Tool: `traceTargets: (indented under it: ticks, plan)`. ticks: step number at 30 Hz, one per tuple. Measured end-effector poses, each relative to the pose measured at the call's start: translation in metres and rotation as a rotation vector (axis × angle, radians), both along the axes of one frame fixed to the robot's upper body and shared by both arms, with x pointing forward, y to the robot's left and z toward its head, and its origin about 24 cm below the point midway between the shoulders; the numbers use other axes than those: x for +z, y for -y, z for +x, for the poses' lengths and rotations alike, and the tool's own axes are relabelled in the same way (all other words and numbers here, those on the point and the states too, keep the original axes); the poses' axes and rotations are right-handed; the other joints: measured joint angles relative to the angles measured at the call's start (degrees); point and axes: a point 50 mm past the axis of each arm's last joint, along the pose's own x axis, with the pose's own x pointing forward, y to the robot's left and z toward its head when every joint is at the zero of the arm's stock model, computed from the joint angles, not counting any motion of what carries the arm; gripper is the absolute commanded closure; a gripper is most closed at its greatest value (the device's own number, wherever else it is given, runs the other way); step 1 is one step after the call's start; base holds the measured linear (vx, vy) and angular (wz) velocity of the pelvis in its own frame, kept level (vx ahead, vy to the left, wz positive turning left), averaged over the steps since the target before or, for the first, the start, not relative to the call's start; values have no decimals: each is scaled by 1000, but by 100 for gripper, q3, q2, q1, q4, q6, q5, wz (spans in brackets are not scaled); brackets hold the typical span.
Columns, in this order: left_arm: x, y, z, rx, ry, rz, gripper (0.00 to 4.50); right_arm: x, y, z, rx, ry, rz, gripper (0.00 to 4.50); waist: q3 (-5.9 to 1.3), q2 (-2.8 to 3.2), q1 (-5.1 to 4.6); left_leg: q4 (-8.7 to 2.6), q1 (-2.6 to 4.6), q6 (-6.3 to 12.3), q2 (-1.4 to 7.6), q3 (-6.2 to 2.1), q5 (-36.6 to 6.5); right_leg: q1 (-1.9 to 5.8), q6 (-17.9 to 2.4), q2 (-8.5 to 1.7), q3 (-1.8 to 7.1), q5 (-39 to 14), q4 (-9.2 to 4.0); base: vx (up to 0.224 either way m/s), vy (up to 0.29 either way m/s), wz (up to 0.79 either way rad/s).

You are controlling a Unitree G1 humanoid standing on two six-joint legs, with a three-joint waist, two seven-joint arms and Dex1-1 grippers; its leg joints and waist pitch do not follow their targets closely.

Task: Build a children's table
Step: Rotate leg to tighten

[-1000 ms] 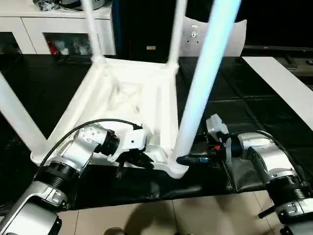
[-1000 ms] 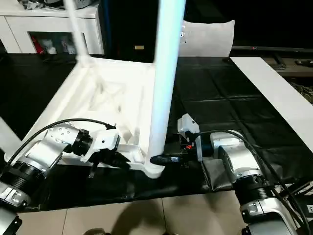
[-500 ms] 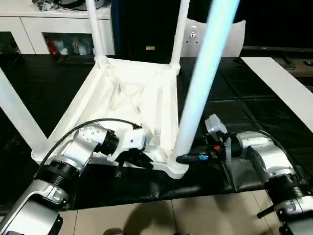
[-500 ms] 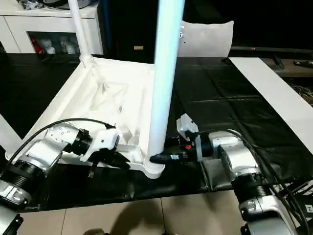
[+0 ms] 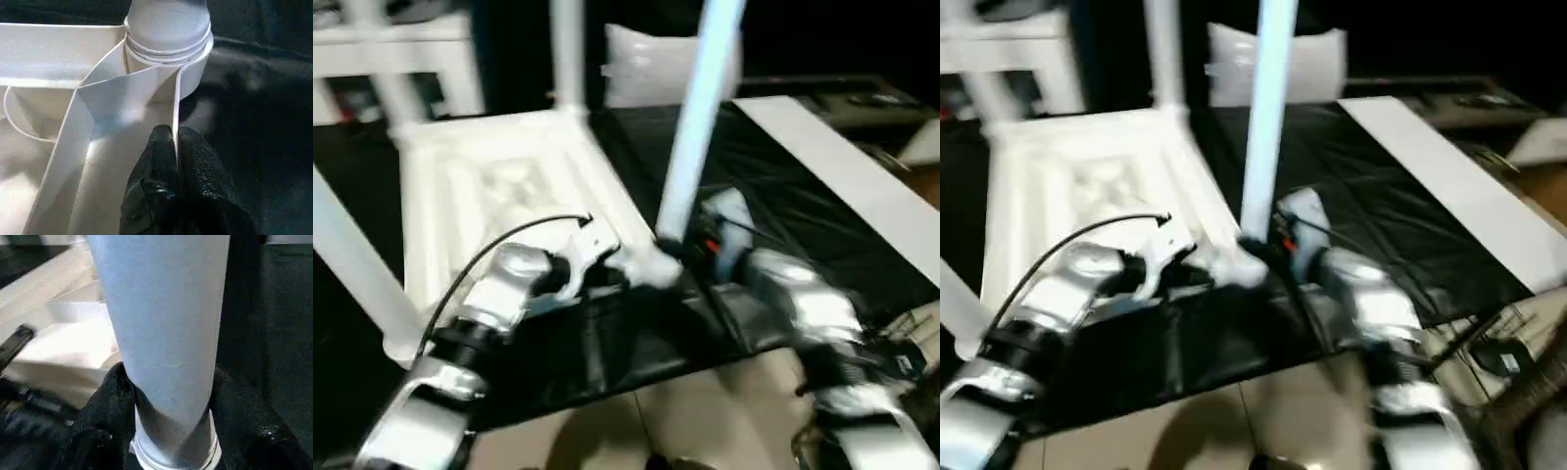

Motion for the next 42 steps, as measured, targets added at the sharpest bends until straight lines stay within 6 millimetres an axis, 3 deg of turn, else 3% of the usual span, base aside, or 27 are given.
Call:
traceTargets:
  ticks: [1, 6, 10, 12, 15, 17, 21, 23, 29, 35, 42]
  plan:
    - [1, 2, 0, 8, 3, -1, 450, 0, 0, 0, -11, 9, -2, 203, 0, 0, 1, -9, -1, -1, 1, 1, -1, -4, -2, 0, 1, 1, 1, 0, 0, 0]
    - [4, 7, 0, 16, 21, -5, 450, 3, 0, 1, -18, 52, -6, 162, -1, -2, 106, -23, -23, -31, -25, 24, -47, -60, -33, 5, 104, 59, 100, 0, 0, 0]
    - [7, 7, 0, 0, 40, -5, 450, 5, 3, -1, 0, 70, 7, 142, -1, 0, 256, -32, -38, -32, -19, 47, -50, -145, -79, 7, 129, -15, 224, 0, 0, 0]
    - [8, 6, 0, -19, 40, -4, 450, 5, 10, -3, 18, 82, 7, 105, -1, 2, 308, -37, -36, -35, -11, 71, -53, -157, -91, 13, 129, -29, 238, 0, 0, 0]
    - [9, 2, -1, -59, 41, 0, 450, 6, 18, -5, 73, 90, 5, 94, 0, 5, 364, -38, -35, -37, -2, 85, -51, -168, -94, 20, 131, -33, 245, 0, 0, 0]
    - [8, -3, -3, -96, 35, 3, 450, 7, 25, -8, 136, 99, -5, 64, 0, 10, 408, -35, -30, -38, -3, 94, -50, -168, -83, 19, 141, -37, 245, 0, 0, 0]
    - [6, -16, -13, -219, 11, 1, 450, 8, 49, -18, 271, 113, -71, 50, 0, 9, 528, -25, -14, -39, -5, 107, -51, -163, -73, 18, 159, -29, 244, 0, 0, 0]
    - [6, -21, -16, -263, 5, 5, 450, 11, 54, -20, 317, 124, -88, 11, -1, 9, 559, -21, 8, -59, -5, 108, -55, -161, -72, 19, 161, -22, 245, 0, 0, 0]
    - [5, -28, -22, -408, -28, 20, 450, 13, 55, -31, 563, 114, -95, 11, -1, 9, 716, -3, 24, -70, -2, 106, -54, -105, -67, 14, 165, -20, 233, 0, 0, 0]
    - [6, -33, -29, -542, -71, 30, 450, 10, 51, -40, 739, 72, -53, 59, -1, 8, 858, 1, 18, -66, -3, 107, -51, -98, -60, 14, 179, -19, 237, 0, 0, 0]
    - [6, -36, -32, -626, -84, 46, 450, 4, 48, -45, 821, 31, -24, 125, -3, 3, 897, 3, 15, -65, -4, 111, -50, -94, -52, 14, 192, -21, 241, 0, 0, 0]
